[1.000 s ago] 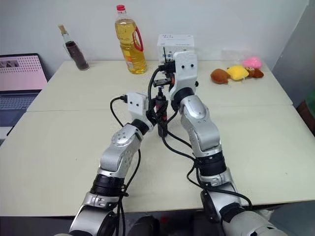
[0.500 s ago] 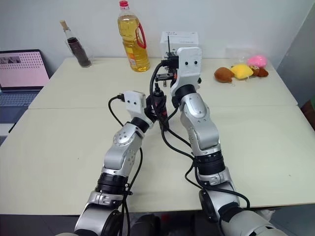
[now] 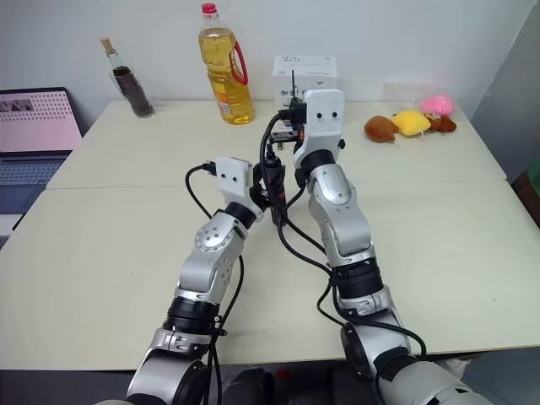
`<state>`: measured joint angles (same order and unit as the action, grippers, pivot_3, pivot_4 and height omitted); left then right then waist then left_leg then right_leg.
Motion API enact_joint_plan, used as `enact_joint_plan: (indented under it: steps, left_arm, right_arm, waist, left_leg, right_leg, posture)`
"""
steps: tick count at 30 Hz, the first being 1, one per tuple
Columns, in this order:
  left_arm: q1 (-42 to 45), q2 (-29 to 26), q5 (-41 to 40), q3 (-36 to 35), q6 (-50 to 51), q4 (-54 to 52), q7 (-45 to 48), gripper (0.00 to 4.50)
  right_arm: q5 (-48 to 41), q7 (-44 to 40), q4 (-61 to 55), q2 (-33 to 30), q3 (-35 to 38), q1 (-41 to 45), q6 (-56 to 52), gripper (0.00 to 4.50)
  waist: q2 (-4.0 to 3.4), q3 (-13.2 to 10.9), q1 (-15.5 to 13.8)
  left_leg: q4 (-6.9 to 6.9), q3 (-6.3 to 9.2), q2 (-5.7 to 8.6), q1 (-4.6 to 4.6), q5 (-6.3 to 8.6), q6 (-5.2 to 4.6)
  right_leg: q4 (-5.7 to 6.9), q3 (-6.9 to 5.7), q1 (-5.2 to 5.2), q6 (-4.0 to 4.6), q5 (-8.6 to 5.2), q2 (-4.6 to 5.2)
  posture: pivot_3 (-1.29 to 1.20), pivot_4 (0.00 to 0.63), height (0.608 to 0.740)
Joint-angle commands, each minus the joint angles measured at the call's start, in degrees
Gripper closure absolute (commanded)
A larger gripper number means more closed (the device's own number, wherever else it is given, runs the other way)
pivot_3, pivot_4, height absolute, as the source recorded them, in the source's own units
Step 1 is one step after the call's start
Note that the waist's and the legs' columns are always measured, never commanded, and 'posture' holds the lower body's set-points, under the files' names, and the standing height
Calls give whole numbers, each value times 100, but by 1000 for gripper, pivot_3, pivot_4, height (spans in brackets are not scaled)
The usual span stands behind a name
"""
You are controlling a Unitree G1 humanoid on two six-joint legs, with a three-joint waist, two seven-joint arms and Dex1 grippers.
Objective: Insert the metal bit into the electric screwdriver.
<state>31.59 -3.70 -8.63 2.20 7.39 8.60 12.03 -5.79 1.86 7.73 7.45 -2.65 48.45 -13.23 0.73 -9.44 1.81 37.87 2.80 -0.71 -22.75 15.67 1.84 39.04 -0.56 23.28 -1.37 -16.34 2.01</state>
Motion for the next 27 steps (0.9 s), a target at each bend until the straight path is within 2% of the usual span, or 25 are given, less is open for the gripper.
enact_joint_plan:
  steps: [1, 27]
  left_arm:
    - [-159, -60, 128, -21, 185, 78, -64, 2828]
    - [-123, -162, 541, 272, 231, 137, -94, 2828]
  right_arm:
    - [-9, 56, -67, 267, -53, 272, 224, 4450]
    - [-331, 51, -124, 445, -306, 272, 199, 4450]
  waist:
    - [0, 0, 1]
    - [0, 1, 3]
  left_leg:
    - [0, 0, 0, 0, 0, 0]
    - [1, -2, -1, 2, 0, 0]
  right_leg:
    - [0, 0, 0, 0, 0, 0]
    - [2, 1, -1, 0, 0, 0]
  posture:
    - [0, 150, 740]
    - [0, 150, 740]
